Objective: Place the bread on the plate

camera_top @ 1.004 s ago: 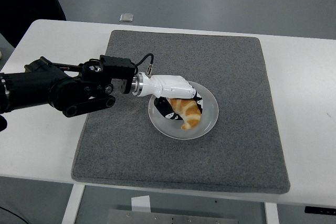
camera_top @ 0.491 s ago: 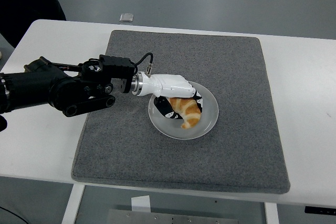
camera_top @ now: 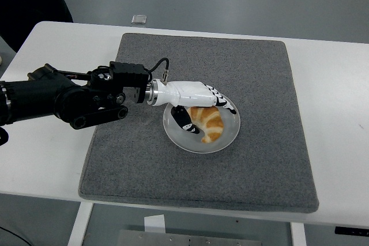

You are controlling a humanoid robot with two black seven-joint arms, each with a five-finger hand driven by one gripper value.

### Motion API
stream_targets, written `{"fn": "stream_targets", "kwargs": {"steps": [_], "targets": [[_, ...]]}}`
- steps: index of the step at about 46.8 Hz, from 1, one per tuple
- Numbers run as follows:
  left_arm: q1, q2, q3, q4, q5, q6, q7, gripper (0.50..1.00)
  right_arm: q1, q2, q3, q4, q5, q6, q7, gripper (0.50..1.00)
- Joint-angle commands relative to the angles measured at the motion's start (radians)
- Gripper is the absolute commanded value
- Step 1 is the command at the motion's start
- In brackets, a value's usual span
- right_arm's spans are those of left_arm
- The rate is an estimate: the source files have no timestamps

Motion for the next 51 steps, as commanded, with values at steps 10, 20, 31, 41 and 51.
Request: {"fn": "stream_targets", "kwargs": {"steps": [10, 20, 31, 41, 51], "targets": [[-0.019, 0.003, -0.015, -0.003, -0.003, 0.001, -0.014, 0.992, 0.0, 0.0, 0.0, 0.0, 0.0, 0.0, -0.001, 0.952], [-0.037, 0.015, -0.05, -0.026, -0.028, 0.017, -0.017, 0.992, 0.0, 0.0, 0.0, 0.0, 0.0, 0.0, 0.001, 0.952], [-0.017, 0.026, -0.18, -0.021, -0.213, 0.017, -0.015, 0.994, 0.0, 0.0, 0.0, 0.0, 0.0, 0.0, 0.001, 0.952], [-0.013, 0.025, -0.243, 0.025, -0.523, 0.018, -0.004, 0.994, 0.0, 0.0, 0.0, 0.0, 0.0, 0.0, 0.001, 0.952], [-0.013, 0.023, -0.246, 0.101, -0.871, 0.02, 0.002, 0.994, 0.0, 0.0, 0.0, 0.0, 0.0, 0.0, -0.001, 0.952]]}}
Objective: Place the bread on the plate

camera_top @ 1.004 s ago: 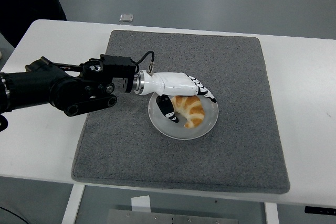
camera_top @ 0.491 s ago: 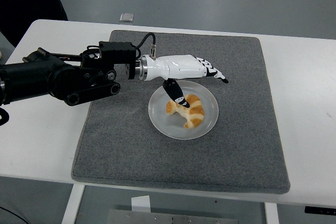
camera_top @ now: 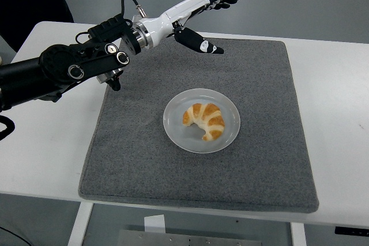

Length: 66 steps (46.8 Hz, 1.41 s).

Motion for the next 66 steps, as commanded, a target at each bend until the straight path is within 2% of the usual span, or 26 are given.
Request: {"fn": "stream_targets", "kwargs": {"steps": [1, 10, 16, 22, 29, 34, 41, 45, 49, 59, 66], "targets": [[-0.001, -0.001, -0.001, 0.03, -0.121, 0.001, 0.001, 0.994, 0.0, 0.0, 0.0, 0.0, 0.0, 0.0, -0.001, 0.952], [0.0, 0.001, -0.028, 0.109, -0.425, 0.0, 0.024, 0.994, 0.0, 0.0, 0.0, 0.0, 0.0, 0.0, 0.0, 0.952], [0.028, 0.005, -0.045, 0.162, -0.572, 0.0, 0.029, 0.994, 0.0, 0.0, 0.0, 0.0, 0.0, 0.0, 0.0, 0.952], [0.076, 0.005, -0.151, 0.196, -0.679, -0.016, 0.049, 0.994, 0.0, 0.0, 0.0, 0.0, 0.0, 0.0, 0.0, 0.952], [0.148, 0.004, -0.317, 0.208, -0.695, -0.028, 0.152, 0.994, 0.0, 0.0, 0.0, 0.0, 0.0, 0.0, -0.001, 0.952], [0.183, -0.004, -0.421, 0.238, -0.696, -0.029, 0.187, 0.994, 0.0, 0.0, 0.0, 0.0, 0.0, 0.0, 0.0, 0.952], [0.211, -0.027, -0.535, 0.261, -0.716, -0.034, 0.189, 0.994, 0.0, 0.0, 0.0, 0.0, 0.0, 0.0, 0.0, 0.952], [0.237, -0.032, -0.579, 0.267, -0.745, -0.066, 0.189, 0.994, -0.005, 0.0, 0.002, 0.002, 0.002, 0.0, 0.0, 0.952], [0.243, -0.044, -0.588, 0.287, -0.768, -0.094, 0.189, 0.994, 0.0, 0.0, 0.0, 0.0, -0.002, 0.0, 0.0, 0.952], [0.243, -0.09, -0.599, 0.354, -0.828, -0.106, 0.189, 0.994, -0.001, 0.0, 0.002, 0.002, 0.002, 0.002, -0.001, 0.952], [0.247, -0.091, -0.601, 0.354, -0.857, -0.171, 0.184, 0.994, -0.005, 0.0, 0.003, 0.002, 0.008, 0.0, -0.001, 0.952]]}}
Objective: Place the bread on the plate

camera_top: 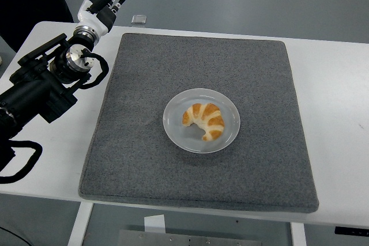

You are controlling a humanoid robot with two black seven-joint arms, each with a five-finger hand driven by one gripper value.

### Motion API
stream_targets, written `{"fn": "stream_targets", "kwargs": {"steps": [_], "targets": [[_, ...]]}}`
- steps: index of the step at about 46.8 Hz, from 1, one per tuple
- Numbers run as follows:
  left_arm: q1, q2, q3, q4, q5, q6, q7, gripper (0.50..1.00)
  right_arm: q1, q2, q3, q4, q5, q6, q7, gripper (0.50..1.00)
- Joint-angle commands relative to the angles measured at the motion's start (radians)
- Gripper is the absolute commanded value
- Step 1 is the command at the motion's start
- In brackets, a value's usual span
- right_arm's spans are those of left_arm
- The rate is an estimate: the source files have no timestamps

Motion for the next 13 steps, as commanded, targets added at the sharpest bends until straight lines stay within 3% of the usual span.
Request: {"fn": "stream_targets", "kwargs": {"steps": [1, 13], "targets": [[0.002, -0.001, 0.0, 0.0, -0.009, -0.035, -0.003, 0.994, 0.0, 0.0, 0.001, 0.0, 0.007, 0.0, 0.0, 0.954], [0.002, -0.016, -0.012, 0.006, -0.007, -0.068, -0.012, 0.994, 0.0, 0.0, 0.007, 0.0, 0.01, -0.002, 0.001, 0.952]]}}
